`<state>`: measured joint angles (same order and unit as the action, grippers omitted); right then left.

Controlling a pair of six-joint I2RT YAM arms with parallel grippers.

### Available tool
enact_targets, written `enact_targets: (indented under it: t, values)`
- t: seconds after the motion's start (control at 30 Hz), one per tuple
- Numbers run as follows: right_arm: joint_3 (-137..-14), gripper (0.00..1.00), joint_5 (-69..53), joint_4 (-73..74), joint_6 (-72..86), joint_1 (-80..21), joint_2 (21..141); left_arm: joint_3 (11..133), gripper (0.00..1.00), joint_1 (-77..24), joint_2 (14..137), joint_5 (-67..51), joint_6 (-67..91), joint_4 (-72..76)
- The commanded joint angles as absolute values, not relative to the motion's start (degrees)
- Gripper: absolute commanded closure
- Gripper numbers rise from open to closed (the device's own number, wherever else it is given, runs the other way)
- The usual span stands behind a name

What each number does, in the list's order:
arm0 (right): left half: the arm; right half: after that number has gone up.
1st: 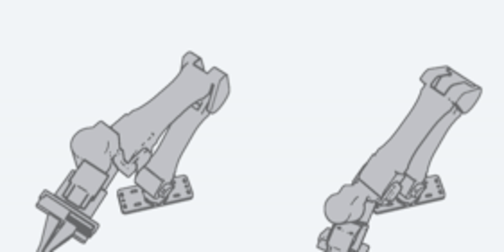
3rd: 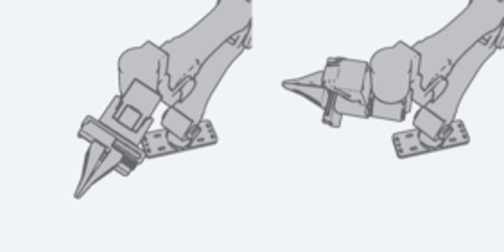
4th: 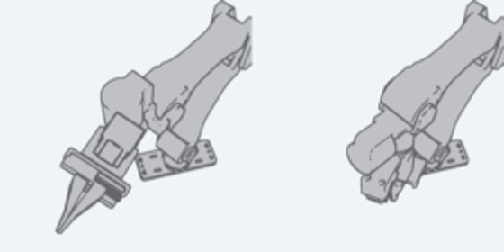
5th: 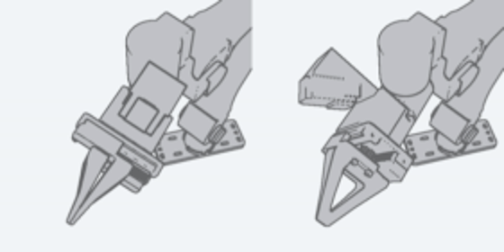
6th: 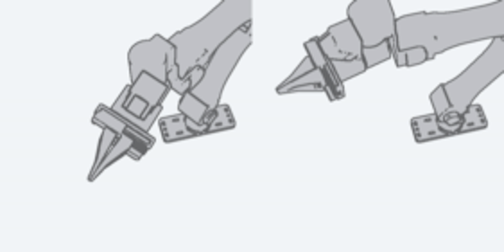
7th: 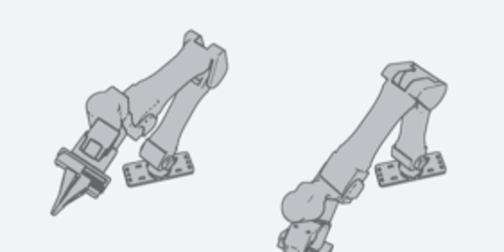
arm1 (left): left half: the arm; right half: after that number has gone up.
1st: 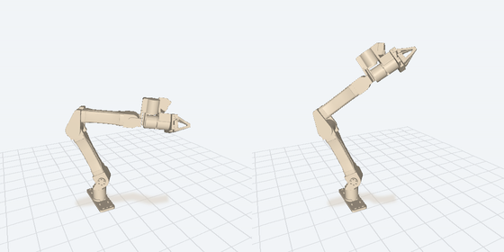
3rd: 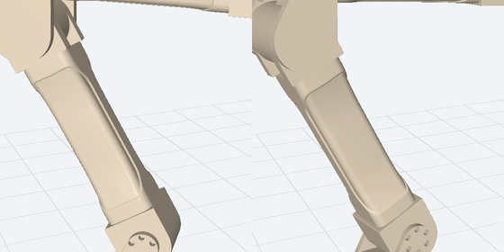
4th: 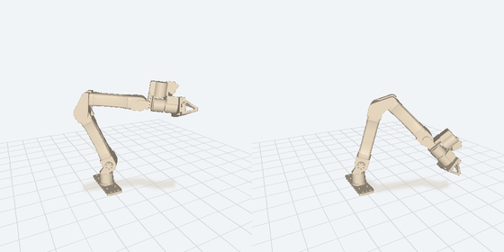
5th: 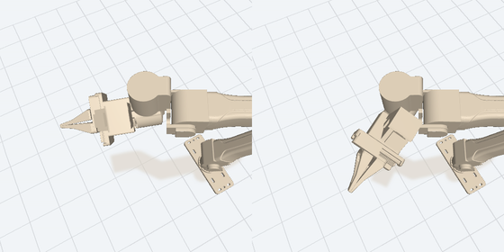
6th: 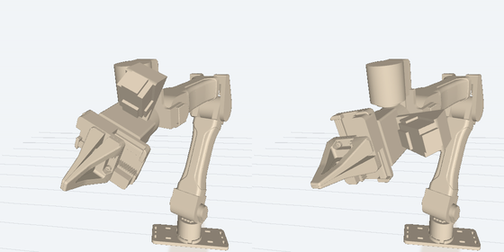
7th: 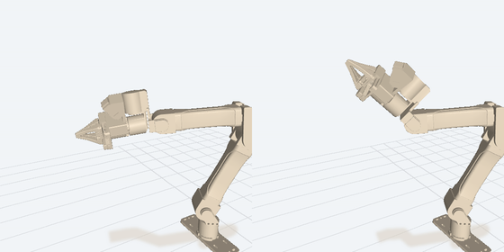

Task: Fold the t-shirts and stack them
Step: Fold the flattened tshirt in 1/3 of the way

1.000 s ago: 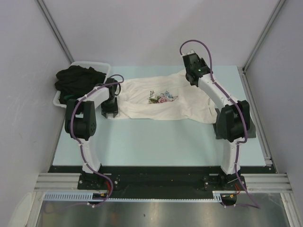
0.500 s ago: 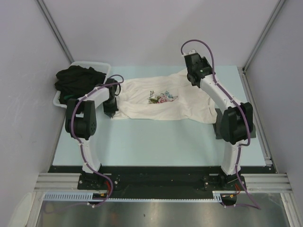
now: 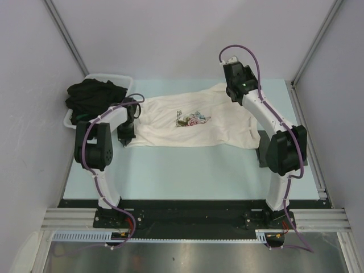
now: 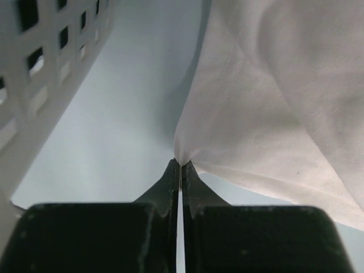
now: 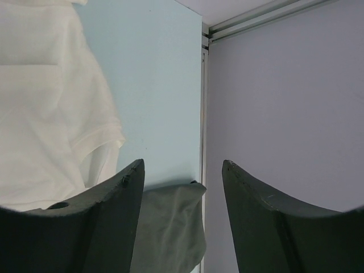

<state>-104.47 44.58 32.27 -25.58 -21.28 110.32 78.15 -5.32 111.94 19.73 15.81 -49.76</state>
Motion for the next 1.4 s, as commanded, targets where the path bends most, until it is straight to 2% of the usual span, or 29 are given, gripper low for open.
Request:
enact_targets:
  t: [0.0,0.23,0.4,0.5,0.6,0.8,1.0,1.2,1.37]
  values:
    - [-104.2,0.38,44.6,30.5,-25.4,-21.1,106.1,77.4,1.0,-3.1,107.8,24.7,14.1,-53.0]
    - [-101.0,0.37,44.2,29.5,-25.3,-20.0,104.3,77.4,1.0,-2.1,107.7,25.2,14.0,-54.3]
    - [-99.1,0.32,44.2,29.3,-24.2,-18.9,103.4,77.7,0.99,-2.1,107.0,25.9,14.2,-55.4]
    - [-98.4,0.3,44.4,29.4,-23.6,-18.7,102.8,79.1,0.89,-2.1,106.6,25.0,14.3,-56.2]
    - [-97.9,0.29,44.1,29.7,-23.3,-18.7,102.4,81.1,0.72,-2.2,106.0,23.1,14.3,-56.8]
    - [-97.6,0.26,42.1,32.8,-19.7,-18.5,103.1,84.9,0.57,-2.5,105.9,19.9,14.1,-58.6]
    - [-97.6,0.26,41.2,37.5,-14.5,-17.8,104.6,86.0,0.53,-2.7,105.6,18.1,13.3,-59.4]
    - [-100.3,0.28,33.2,46.3,-4.2,-14.0,109.1,88.5,0.51,-3.1,104.4,15.2,13.2,-59.7]
    - [-99.8,0.33,25.5,47.6,-0.3,-12.3,112.1,91.6,0.51,-5.2,104.2,13.4,13.5,-60.1]
